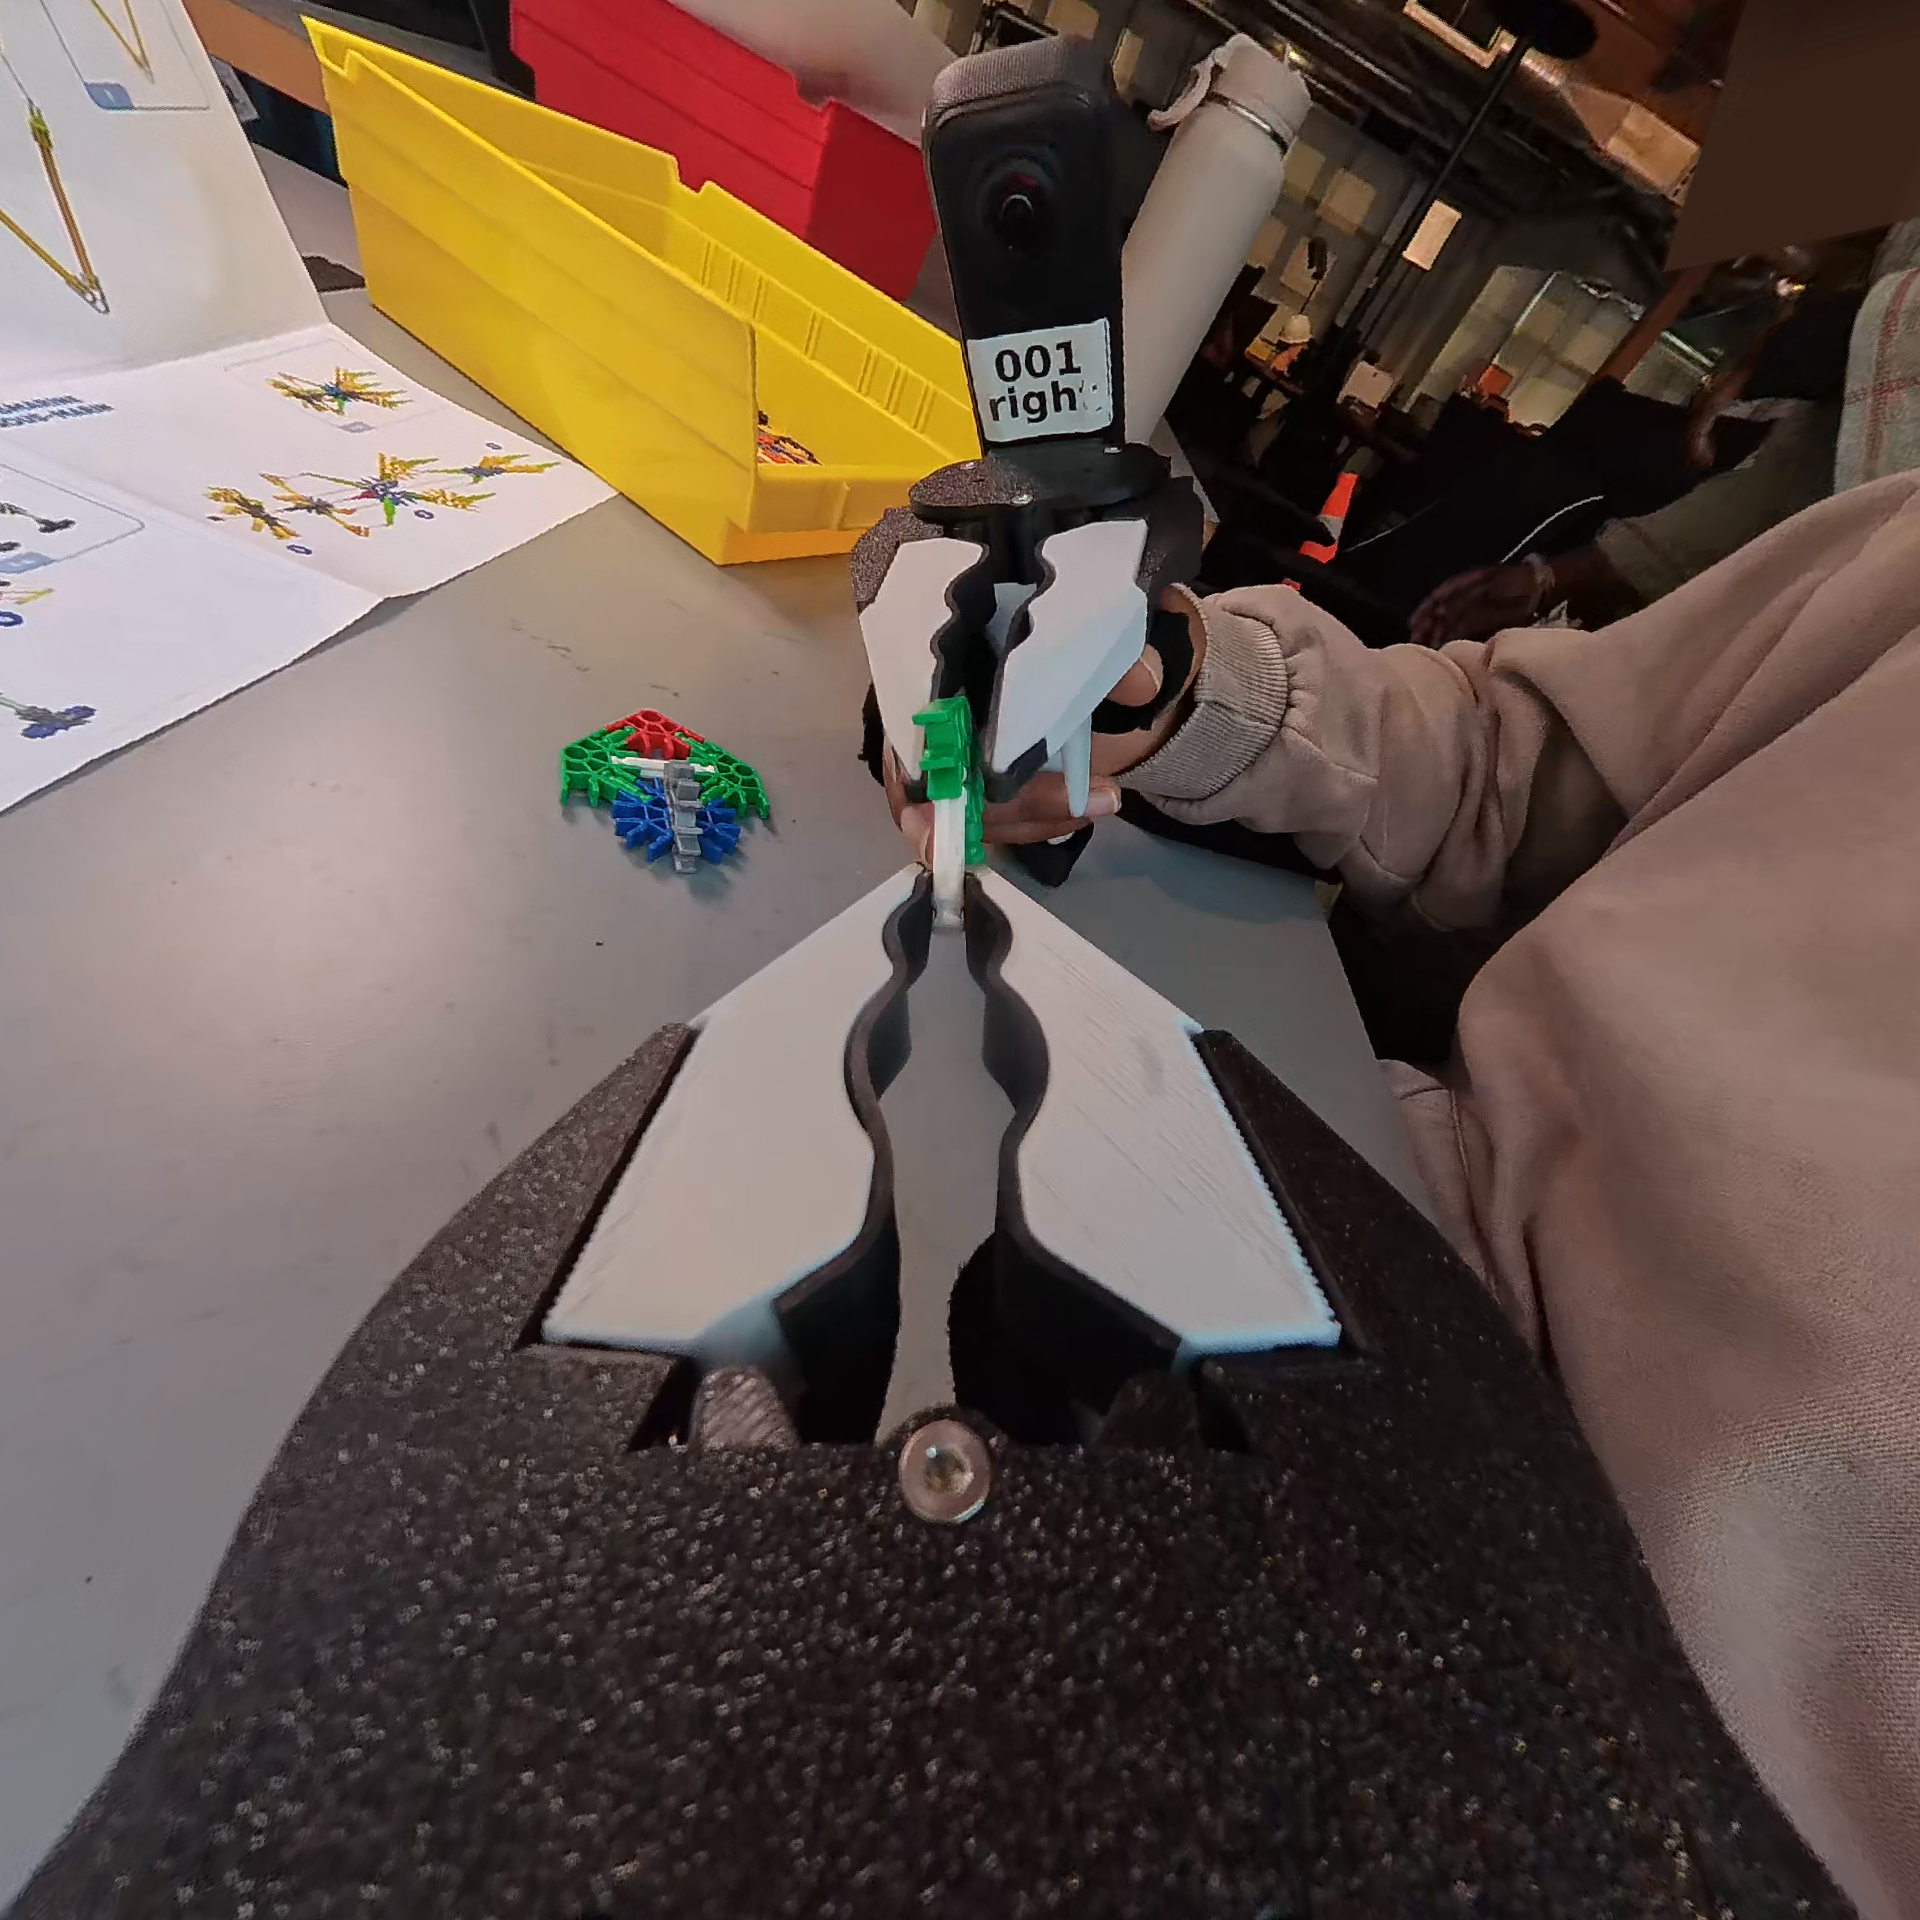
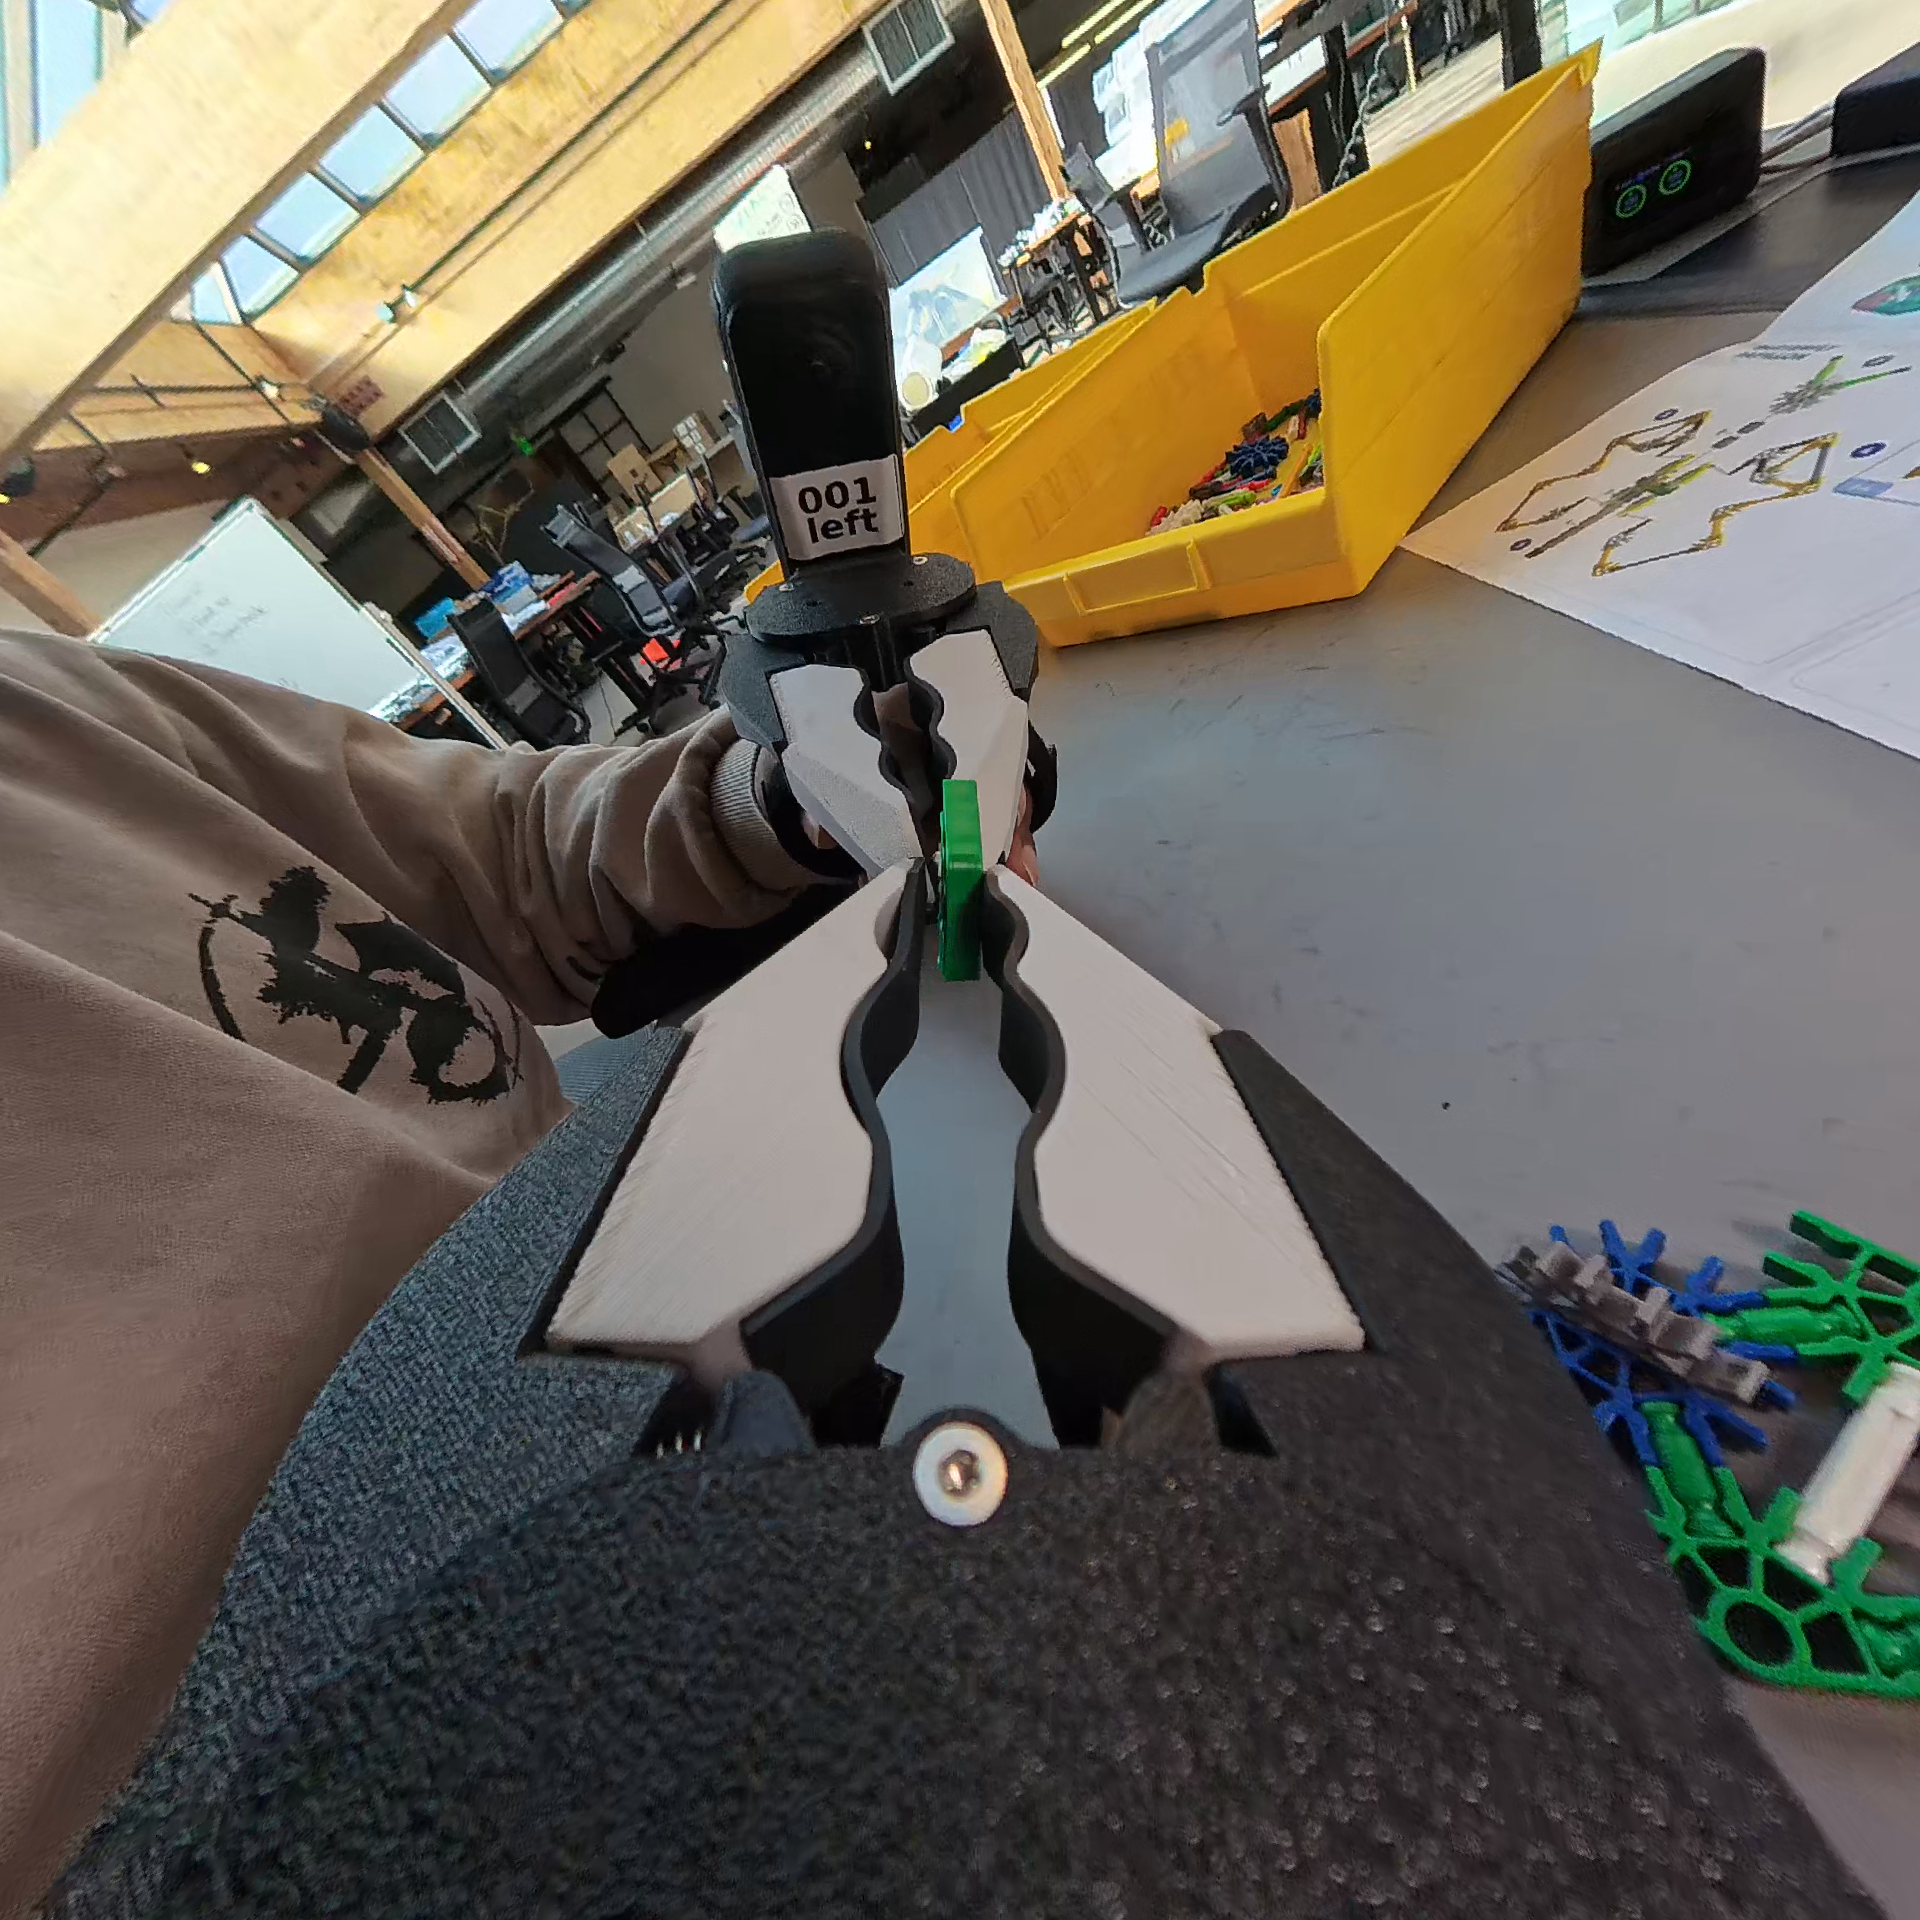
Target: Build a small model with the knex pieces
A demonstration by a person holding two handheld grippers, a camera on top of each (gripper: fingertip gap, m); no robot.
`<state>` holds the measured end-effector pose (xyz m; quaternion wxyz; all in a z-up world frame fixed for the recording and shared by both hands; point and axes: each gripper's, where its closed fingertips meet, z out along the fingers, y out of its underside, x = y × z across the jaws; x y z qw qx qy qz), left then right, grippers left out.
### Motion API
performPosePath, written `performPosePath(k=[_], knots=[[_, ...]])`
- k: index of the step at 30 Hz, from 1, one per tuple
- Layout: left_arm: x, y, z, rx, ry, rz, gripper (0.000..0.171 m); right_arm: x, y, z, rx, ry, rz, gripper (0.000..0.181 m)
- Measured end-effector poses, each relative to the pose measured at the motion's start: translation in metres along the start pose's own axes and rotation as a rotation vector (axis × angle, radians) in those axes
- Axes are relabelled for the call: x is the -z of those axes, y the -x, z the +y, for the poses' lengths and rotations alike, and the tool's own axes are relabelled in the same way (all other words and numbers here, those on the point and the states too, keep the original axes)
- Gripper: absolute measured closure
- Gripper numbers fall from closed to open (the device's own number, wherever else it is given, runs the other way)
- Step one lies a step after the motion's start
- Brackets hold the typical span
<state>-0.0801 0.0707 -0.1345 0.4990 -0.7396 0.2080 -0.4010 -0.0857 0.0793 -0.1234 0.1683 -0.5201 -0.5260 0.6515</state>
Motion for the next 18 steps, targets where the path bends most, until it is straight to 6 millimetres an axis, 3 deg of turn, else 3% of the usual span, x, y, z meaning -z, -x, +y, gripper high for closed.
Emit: performPosePath(k=[8, 12, 18], knots=[[-0.004, 0.007, 0.01, -0.01, 0.055, -0.043, 0.167, 0.002, -0.007, 0.003, 0.073, 0.031, 0.068, 0.176], [-0.006, 0.012, 0.021, -0.118, 0.133, -0.12, 0.167, -0.001, -0.015, 0.006, 0.04, 0.044, 0.113, 0.176], [-0.007, 0.023, 0.027, -0.09, 0.182, -0.193, 0.168, -0.002, -0.025, 0.011, -0.006, 0.065, 0.17, 0.176]])
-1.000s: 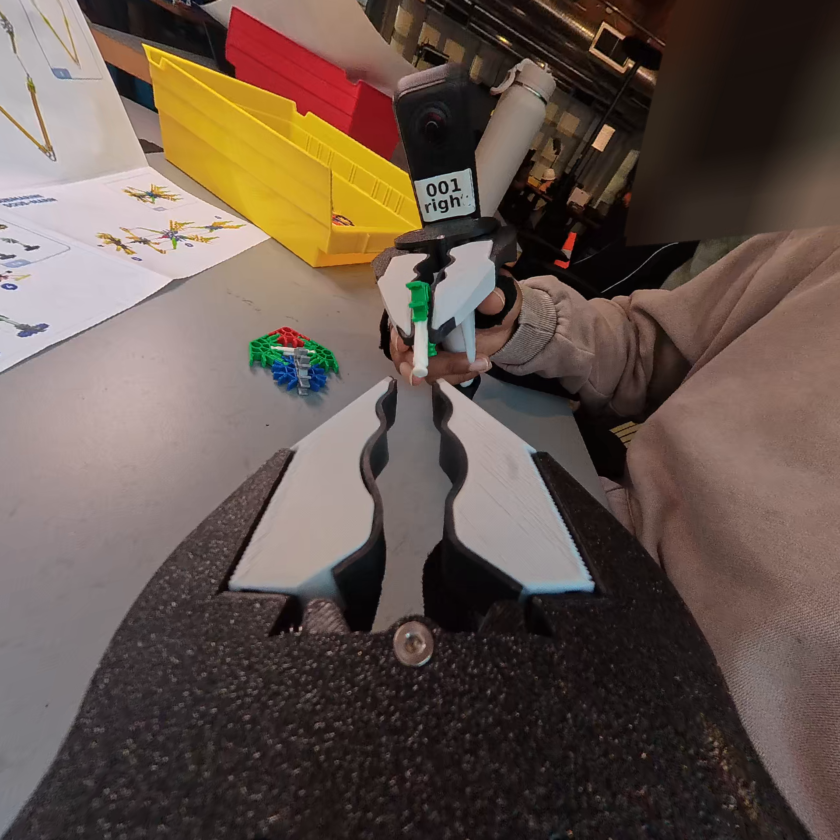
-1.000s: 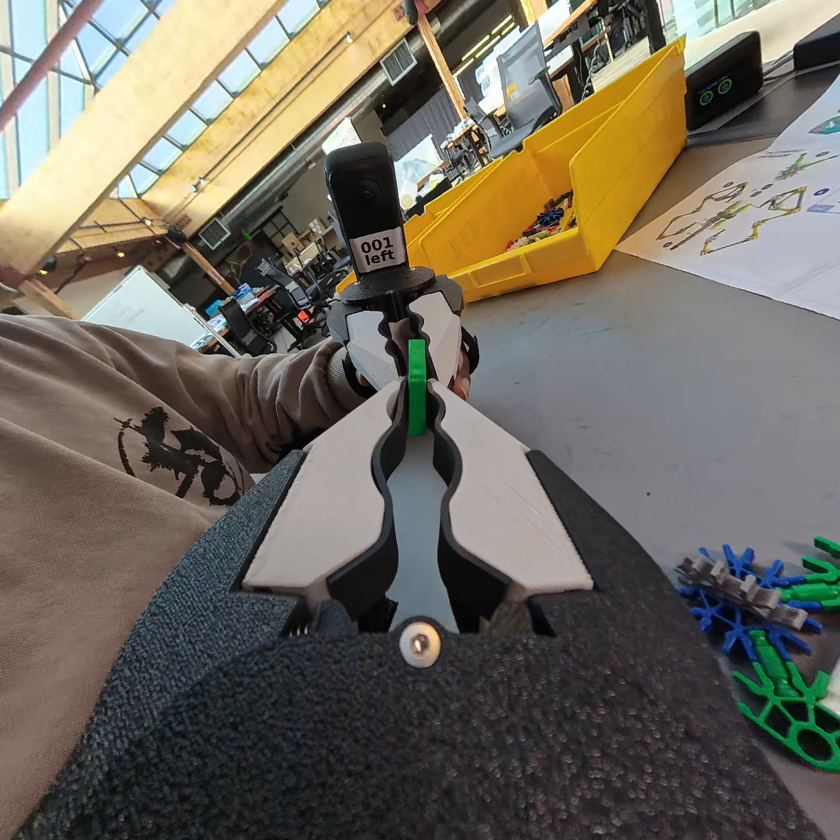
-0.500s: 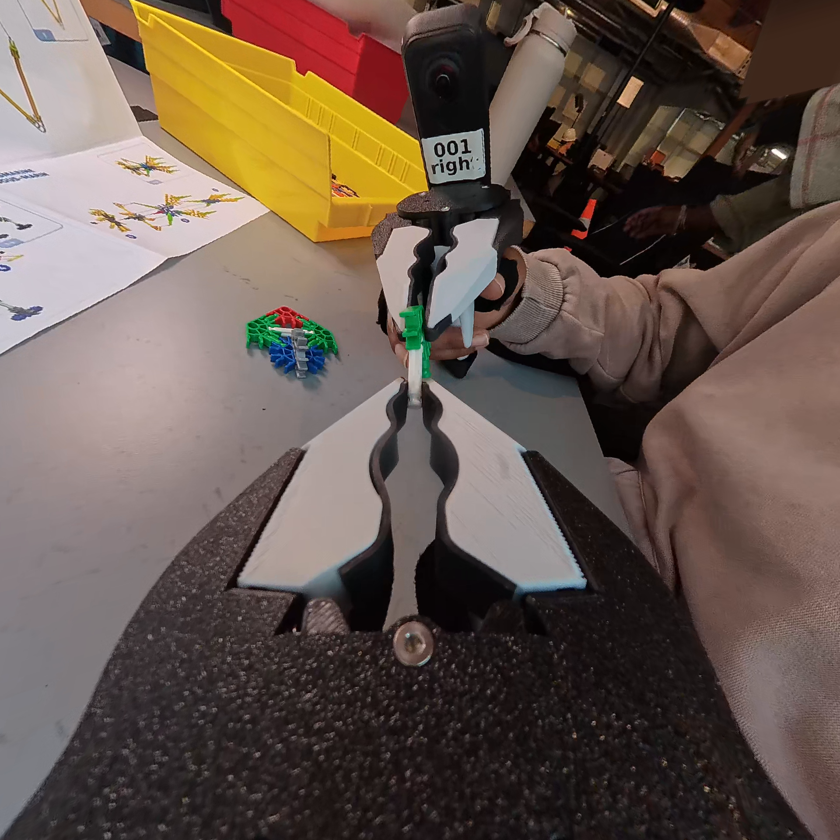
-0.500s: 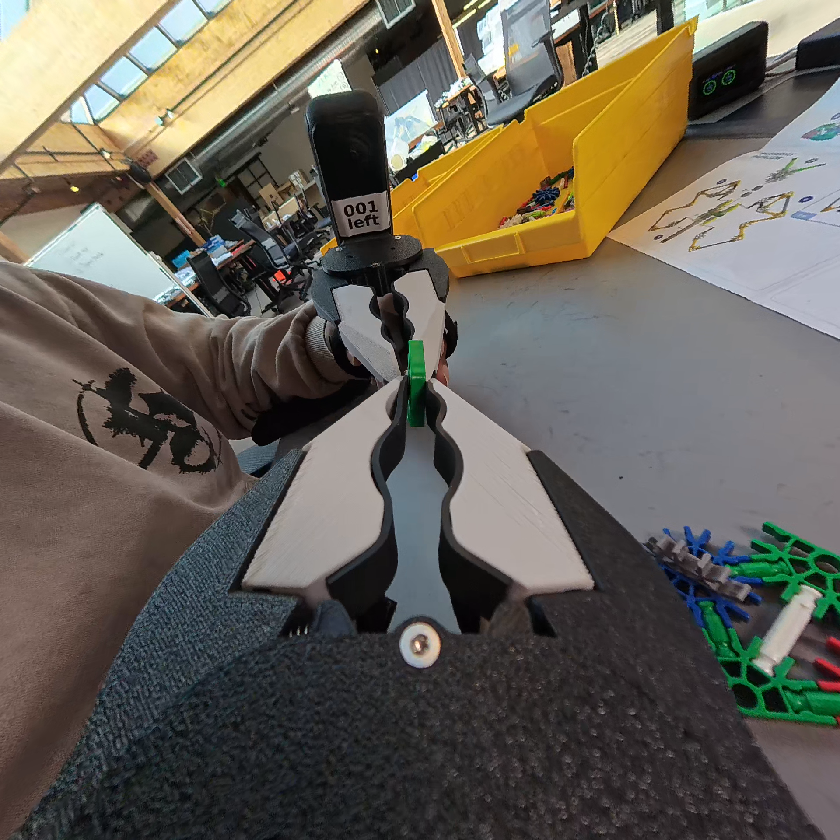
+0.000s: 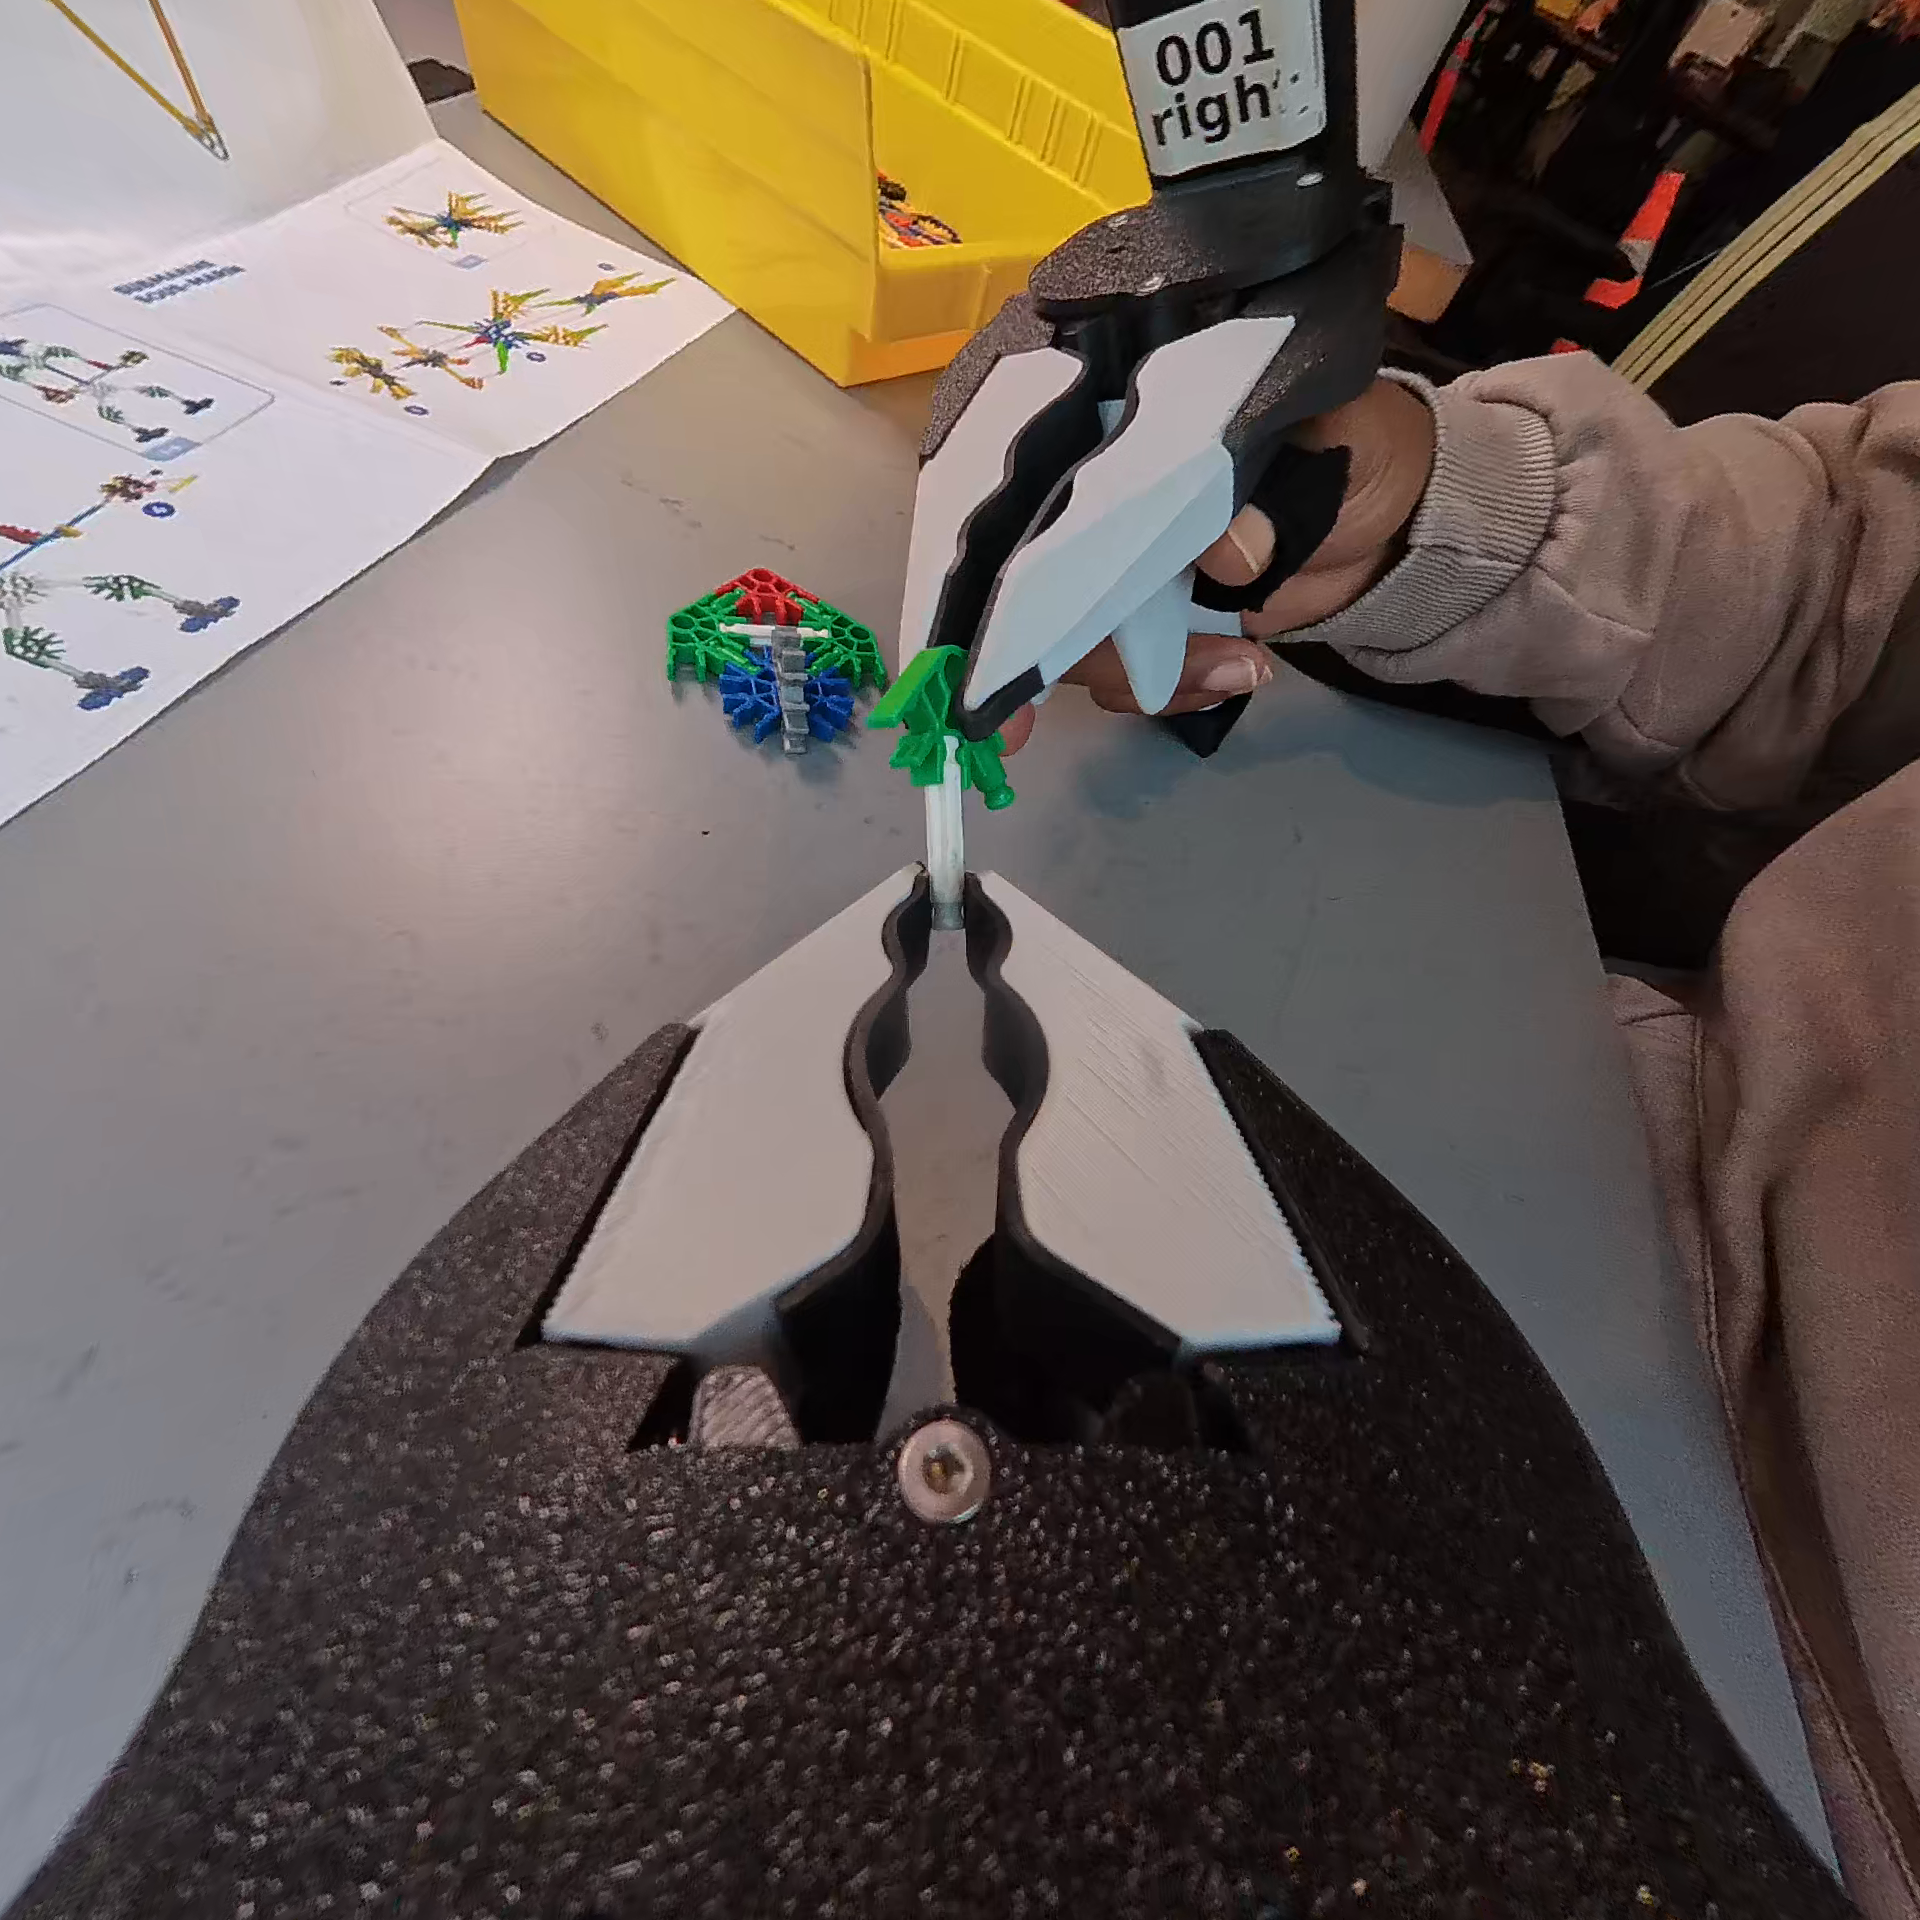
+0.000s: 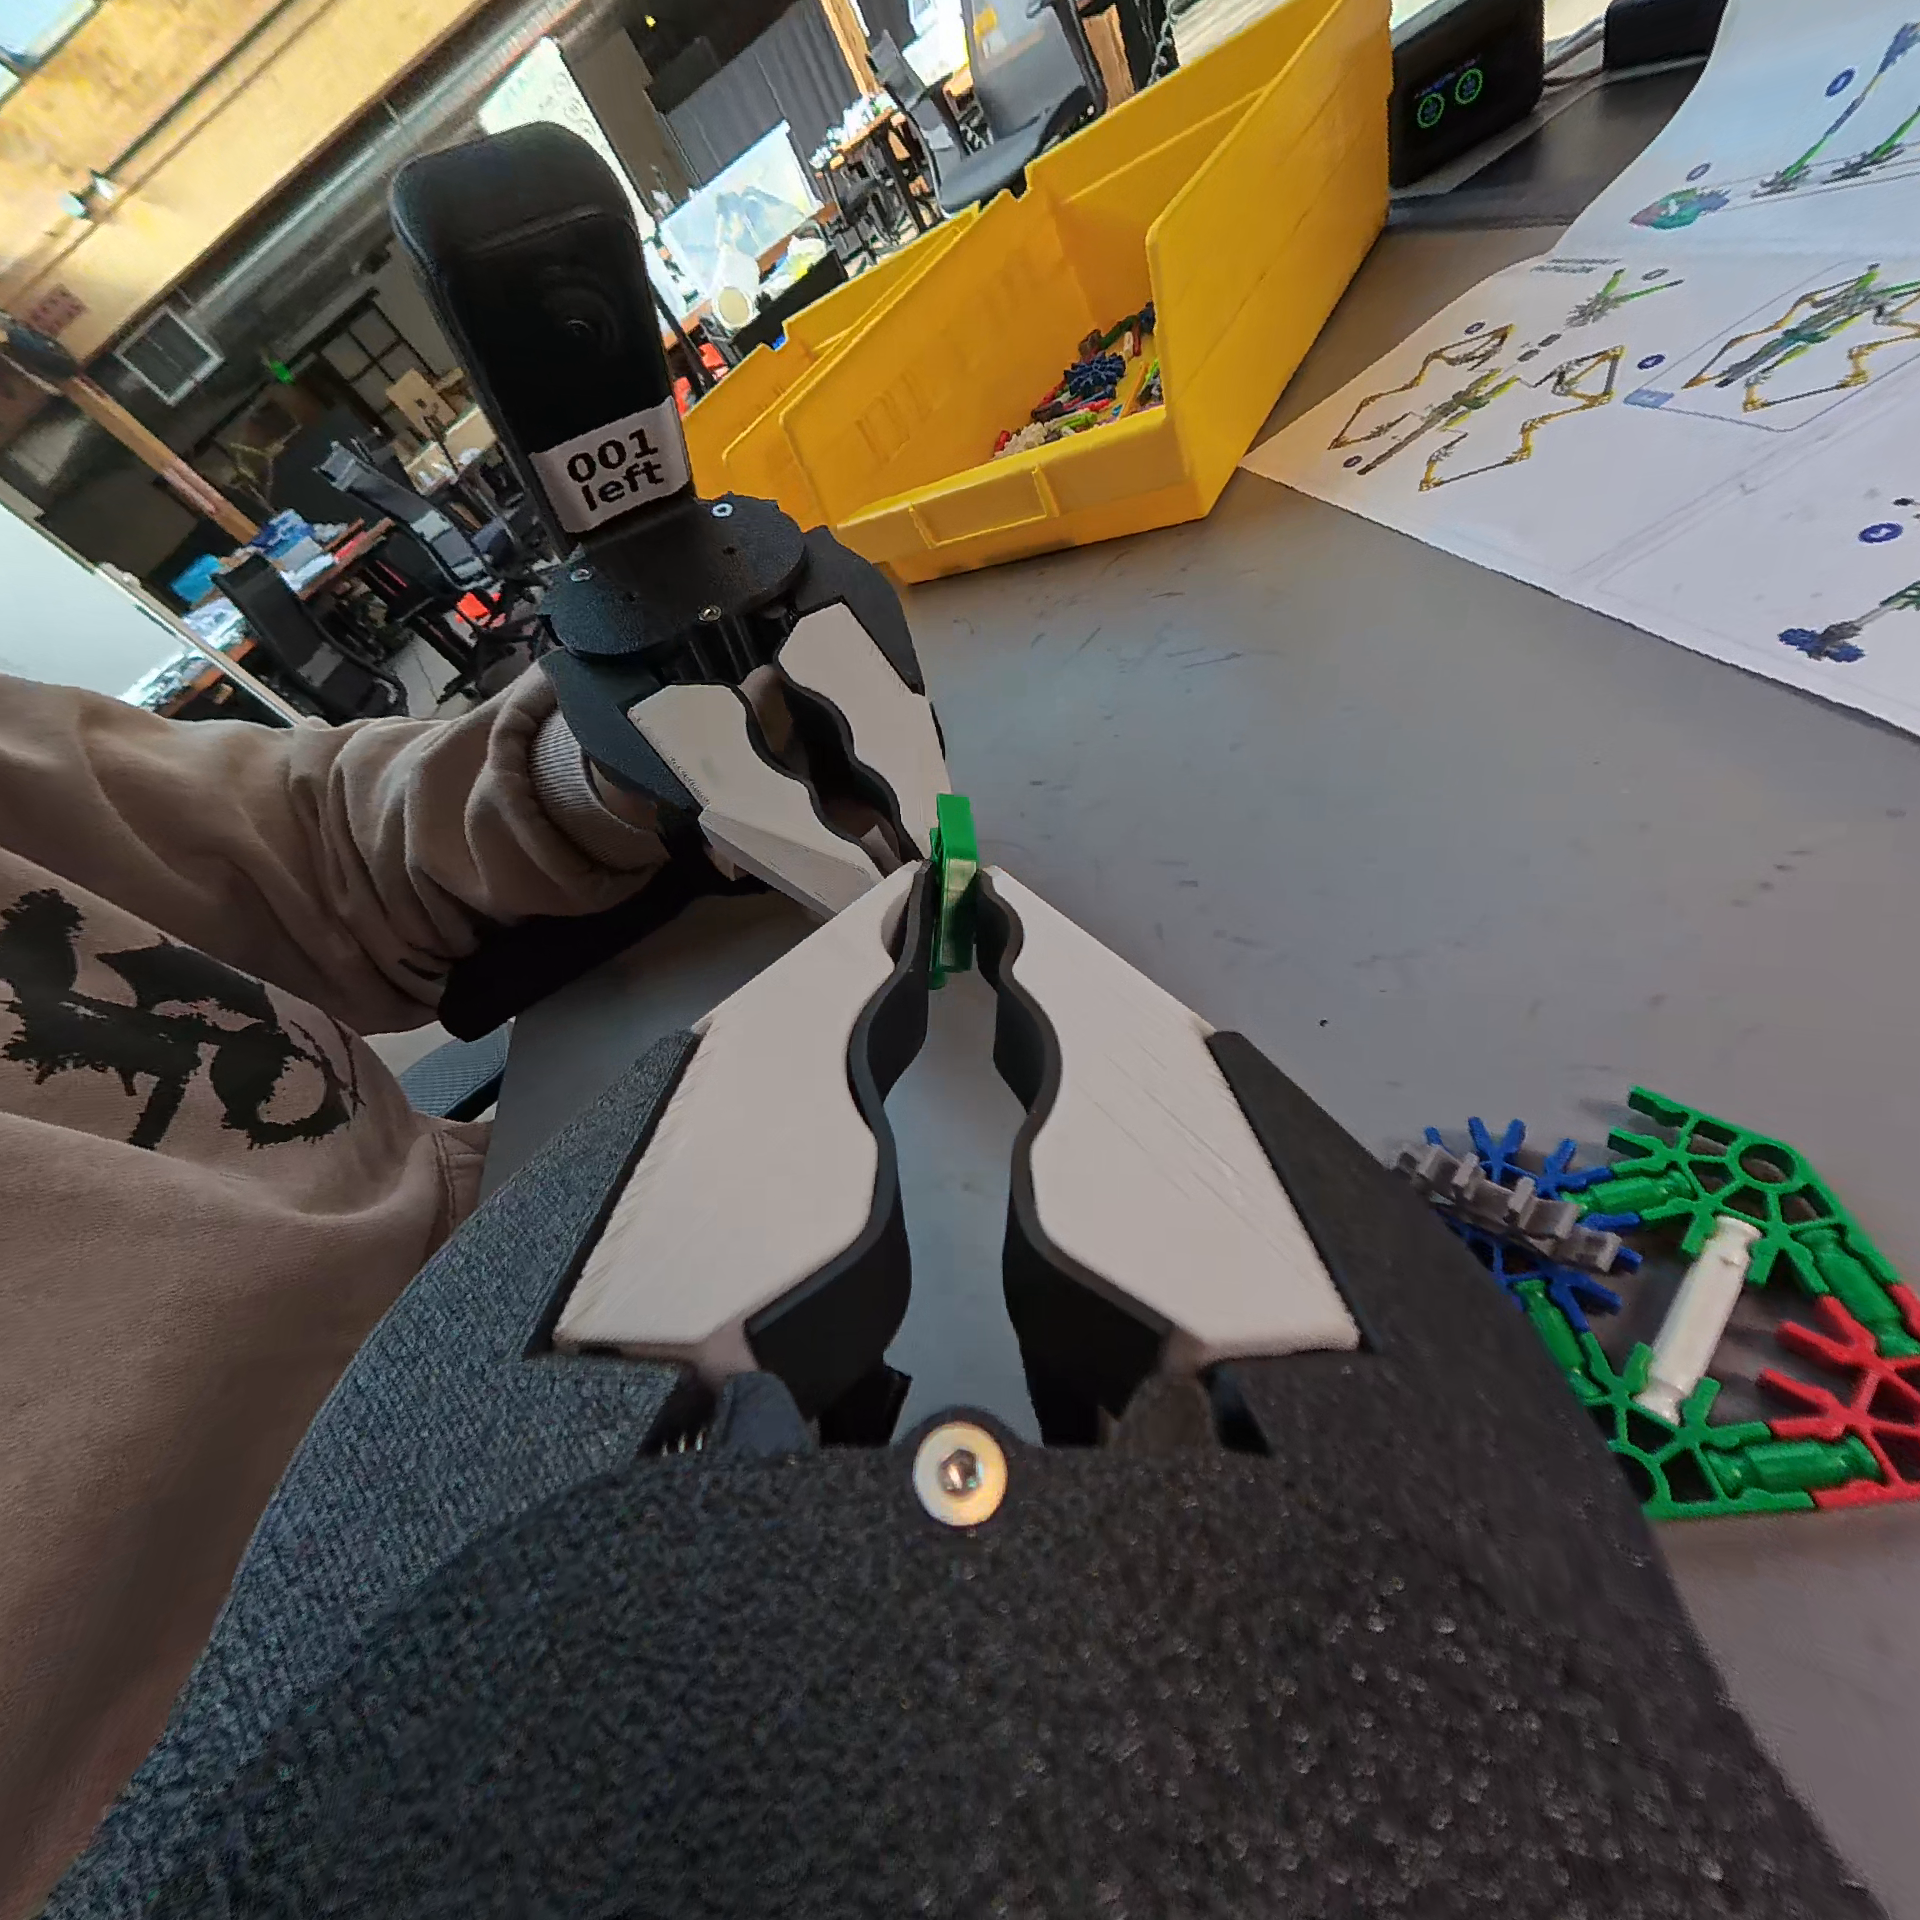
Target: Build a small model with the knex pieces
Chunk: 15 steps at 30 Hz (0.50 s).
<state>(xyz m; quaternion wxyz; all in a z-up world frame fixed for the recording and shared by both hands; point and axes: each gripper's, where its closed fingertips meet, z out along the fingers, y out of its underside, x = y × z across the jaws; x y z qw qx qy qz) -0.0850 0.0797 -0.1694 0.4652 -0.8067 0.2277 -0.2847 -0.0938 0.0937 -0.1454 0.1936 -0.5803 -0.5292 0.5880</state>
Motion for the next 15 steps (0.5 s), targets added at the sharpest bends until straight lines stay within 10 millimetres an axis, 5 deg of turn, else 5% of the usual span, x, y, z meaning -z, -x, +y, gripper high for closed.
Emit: performPosePath(k=[8, 15], knots=[[-0.008, 0.013, 0.014, -0.043, 0.136, -0.175, 0.168, -0.006, -0.01, 0.007, 0.023, 0.054, 0.106, 0.176], [-0.011, 0.016, 0.024, 0.019, 0.192, -0.196, 0.168, -0.015, -0.014, 0.01, 0.225, 0.12, 0.259, 0.175]])
